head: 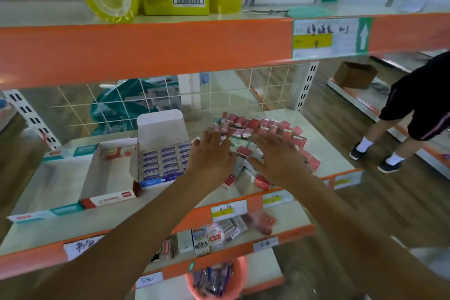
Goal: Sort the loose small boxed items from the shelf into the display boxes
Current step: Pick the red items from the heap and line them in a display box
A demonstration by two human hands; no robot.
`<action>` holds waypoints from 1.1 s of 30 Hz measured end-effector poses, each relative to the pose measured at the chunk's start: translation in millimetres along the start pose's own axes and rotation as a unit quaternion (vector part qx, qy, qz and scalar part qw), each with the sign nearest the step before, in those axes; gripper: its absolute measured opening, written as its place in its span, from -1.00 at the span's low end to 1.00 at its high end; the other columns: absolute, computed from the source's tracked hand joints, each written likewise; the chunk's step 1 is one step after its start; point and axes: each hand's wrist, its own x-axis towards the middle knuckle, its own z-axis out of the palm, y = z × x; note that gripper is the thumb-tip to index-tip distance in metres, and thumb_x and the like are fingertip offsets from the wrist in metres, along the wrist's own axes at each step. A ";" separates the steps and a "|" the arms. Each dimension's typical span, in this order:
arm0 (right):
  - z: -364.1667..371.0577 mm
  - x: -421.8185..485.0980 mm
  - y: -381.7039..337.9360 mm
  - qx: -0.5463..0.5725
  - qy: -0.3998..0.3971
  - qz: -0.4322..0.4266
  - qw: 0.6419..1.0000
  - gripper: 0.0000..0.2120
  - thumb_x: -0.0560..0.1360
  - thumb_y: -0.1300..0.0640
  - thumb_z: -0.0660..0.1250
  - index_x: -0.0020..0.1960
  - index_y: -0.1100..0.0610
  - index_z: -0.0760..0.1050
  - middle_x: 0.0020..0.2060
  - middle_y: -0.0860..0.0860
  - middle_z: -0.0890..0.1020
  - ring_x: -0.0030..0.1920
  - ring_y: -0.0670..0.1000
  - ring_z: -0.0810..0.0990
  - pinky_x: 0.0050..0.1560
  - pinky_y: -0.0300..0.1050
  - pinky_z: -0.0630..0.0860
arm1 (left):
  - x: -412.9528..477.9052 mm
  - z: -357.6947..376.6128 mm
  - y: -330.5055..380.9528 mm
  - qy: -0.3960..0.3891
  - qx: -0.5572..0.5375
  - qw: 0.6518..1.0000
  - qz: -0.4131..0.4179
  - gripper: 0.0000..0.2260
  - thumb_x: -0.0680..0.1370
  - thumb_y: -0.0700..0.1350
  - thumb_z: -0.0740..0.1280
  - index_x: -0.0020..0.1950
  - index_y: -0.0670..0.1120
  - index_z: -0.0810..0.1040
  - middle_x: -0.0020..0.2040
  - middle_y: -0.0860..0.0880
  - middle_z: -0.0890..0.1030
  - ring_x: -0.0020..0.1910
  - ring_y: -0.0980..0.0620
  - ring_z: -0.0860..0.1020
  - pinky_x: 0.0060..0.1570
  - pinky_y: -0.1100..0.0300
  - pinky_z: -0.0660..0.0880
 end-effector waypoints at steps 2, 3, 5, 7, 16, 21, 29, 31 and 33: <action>5.8 -8.5 -3.5 0.013 0.017 -0.013 1.000 -0.52 0.52 -0.16 0.23 0.39 -0.01 0.40 0.33 0.04 0.48 0.36 0.15 0.41 0.33 0.19 0.35 | -12.5 2.6 1.6 0.020 0.003 1.000 0.009 -0.64 0.61 0.07 0.09 0.25 -0.09 0.48 0.24 -0.11 0.48 0.26 -0.13 0.35 0.14 0.00 0.36; 8.0 -12.0 -4.9 0.020 0.029 -0.019 0.999 -0.52 0.49 -0.15 0.23 0.35 0.01 0.45 0.28 0.06 0.53 0.32 0.17 0.45 0.30 0.19 0.39 | -17.1 3.8 2.3 0.021 -0.002 1.000 0.013 -0.66 0.61 0.06 0.11 0.23 -0.11 0.49 0.20 -0.11 0.51 0.24 -0.13 0.38 0.12 0.01 0.38; 10.9 -17.1 -7.9 0.031 0.048 -0.032 0.998 -0.53 0.44 -0.12 0.24 0.29 0.05 0.50 0.20 0.08 0.58 0.25 0.20 0.51 0.25 0.20 0.41 | -21.7 6.9 2.2 0.008 -0.011 1.000 0.010 -0.69 0.60 0.05 0.17 0.22 -0.11 0.48 0.17 -0.09 0.51 0.24 -0.11 0.39 0.10 0.04 0.39; 12.0 -19.2 -12.9 0.037 0.053 -0.047 0.997 -0.54 0.43 -0.08 0.29 0.27 0.07 0.52 0.20 0.10 0.59 0.26 0.20 0.51 0.27 0.22 0.38 | -21.0 11.3 1.6 -0.012 0.000 1.000 0.005 -0.73 0.60 0.01 0.20 0.21 -0.10 0.46 0.17 -0.09 0.51 0.23 -0.10 0.38 0.07 0.07 0.38; 16.5 -23.3 -41.3 0.054 0.071 -0.073 0.993 -0.61 0.44 -0.11 0.20 0.02 0.15 0.63 0.05 0.12 0.64 0.05 0.22 0.59 -0.04 0.18 0.58 | -30.8 18.6 -7.3 0.033 -0.097 0.995 -0.017 -0.70 0.55 -0.02 0.29 0.23 -0.13 0.47 0.09 -0.13 0.55 0.09 -0.10 0.49 0.05 0.04 0.49; 26.1 -18.5 -56.3 0.022 0.018 -0.087 0.996 -0.74 0.40 -0.06 0.45 -0.11 0.14 0.64 -0.19 0.08 0.64 -0.07 0.17 0.59 -0.17 0.03 0.55 | -47.9 18.8 -22.5 0.045 -0.136 0.989 -0.039 -0.71 0.54 -0.09 0.30 0.21 -0.18 0.49 0.05 -0.15 0.53 0.07 -0.10 0.48 0.04 0.10 0.45; 23.5 -8.3 -76.3 0.002 -0.043 -0.036 0.998 -0.61 0.50 -0.13 0.33 0.18 0.13 0.53 0.10 0.07 0.54 0.17 0.10 0.47 0.06 -0.03 0.48 | -63.6 15.9 -35.1 0.054 -0.140 0.987 -0.059 -0.72 0.53 -0.02 0.28 0.15 -0.14 0.56 0.04 -0.11 0.52 0.08 -0.05 0.47 -0.01 0.16 0.43; 22.2 -6.4 -77.5 0.014 -0.062 -0.032 0.997 -0.64 0.50 -0.09 0.33 0.17 0.12 0.53 0.06 0.07 0.53 0.14 0.09 0.48 0.02 -0.06 0.46 | -65.5 13.7 -37.1 0.059 -0.142 0.986 -0.065 -0.74 0.52 -0.04 0.29 0.11 -0.15 0.57 0.01 -0.11 0.53 0.05 -0.06 0.48 -0.02 0.12 0.47; 21.8 -5.2 -78.9 0.042 -0.061 -0.031 0.997 -0.70 0.47 -0.03 0.32 0.11 0.13 0.56 0.00 0.06 0.53 0.09 0.08 0.48 -0.05 -0.11 0.43 | -66.5 12.1 -39.4 0.072 -0.152 0.983 -0.071 -0.76 0.50 -0.04 0.32 0.06 -0.16 0.58 -0.02 -0.11 0.54 0.03 -0.07 0.49 -0.02 0.09 0.49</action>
